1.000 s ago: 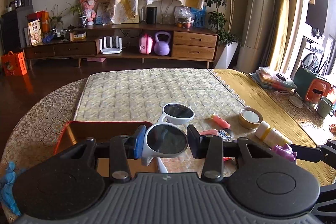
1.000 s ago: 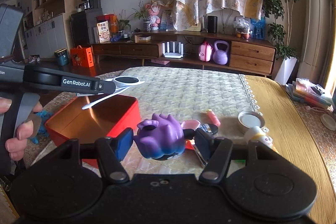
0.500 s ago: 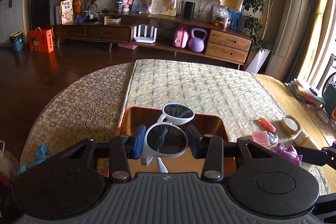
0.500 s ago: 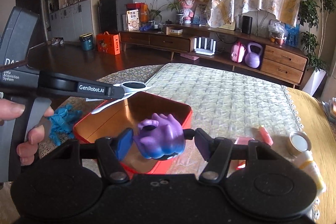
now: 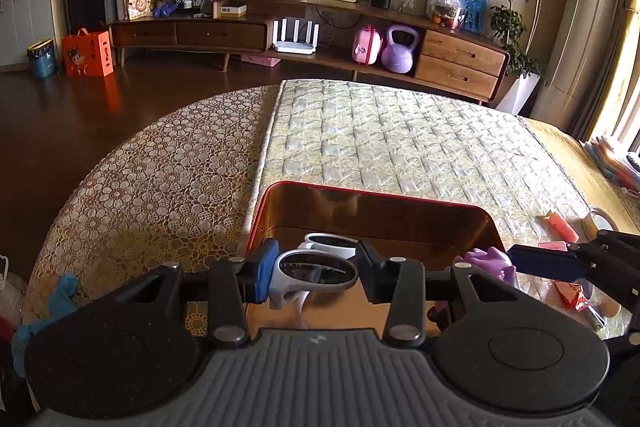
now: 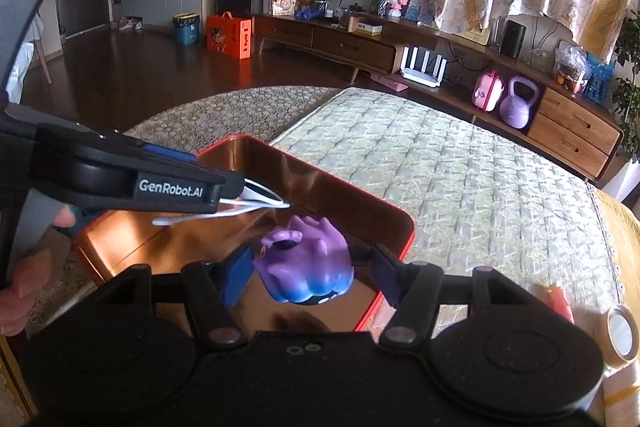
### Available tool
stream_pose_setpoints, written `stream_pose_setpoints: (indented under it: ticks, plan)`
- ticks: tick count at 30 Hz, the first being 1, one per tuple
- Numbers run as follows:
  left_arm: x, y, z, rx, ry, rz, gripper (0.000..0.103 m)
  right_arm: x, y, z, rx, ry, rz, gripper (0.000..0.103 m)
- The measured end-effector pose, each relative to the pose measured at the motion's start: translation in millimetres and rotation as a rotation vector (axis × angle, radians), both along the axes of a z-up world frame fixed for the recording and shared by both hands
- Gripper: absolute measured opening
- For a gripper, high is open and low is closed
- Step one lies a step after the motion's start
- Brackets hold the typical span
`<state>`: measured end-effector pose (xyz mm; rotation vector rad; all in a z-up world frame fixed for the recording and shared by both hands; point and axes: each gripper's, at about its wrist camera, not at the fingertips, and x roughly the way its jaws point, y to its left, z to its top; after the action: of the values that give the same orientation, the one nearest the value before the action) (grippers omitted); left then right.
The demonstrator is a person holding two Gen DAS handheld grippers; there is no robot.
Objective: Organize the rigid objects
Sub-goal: 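Carry sunglasses and purple ball into the red tin and open both grippers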
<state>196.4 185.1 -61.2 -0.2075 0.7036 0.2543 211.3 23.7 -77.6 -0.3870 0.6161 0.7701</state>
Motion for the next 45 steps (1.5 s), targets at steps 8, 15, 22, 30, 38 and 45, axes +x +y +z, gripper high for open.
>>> stream_pose_setpoints:
  ticks: [8, 15, 22, 30, 38, 45]
  plan:
    - [7.8, 2.9, -13.0, -0.012, 0.034, -0.004, 0.035, 6.4, 19.6, -21.0, -0.081, -0.020, 0.054, 0.064]
    - [10.2, 2.1, -20.8, -0.013, 0.053, -0.019, 0.034, 4.1, 13.8, -24.8, -0.084, -0.006, 0.067, 0.064]
    - [5.9, -1.4, -19.4, -0.003, 0.055, -0.023, 0.035, -4.9, 3.2, -14.3, -0.046, -0.019, 0.067, 0.071]
    - [-7.7, -6.7, -7.7, 0.006, 0.038, -0.040, 0.041, -15.5, -18.5, 2.8, 0.008, 0.000, 0.040, 0.072]
    - [-25.3, -18.8, 8.1, 0.022, 0.011, -0.046, 0.056, -29.8, -43.8, 19.0, 0.081, 0.027, 0.001, 0.074]
    - [-41.2, -36.1, 23.5, 0.028, -0.014, -0.071, 0.058, -44.5, -68.9, 34.3, 0.142, 0.028, -0.036, 0.078]
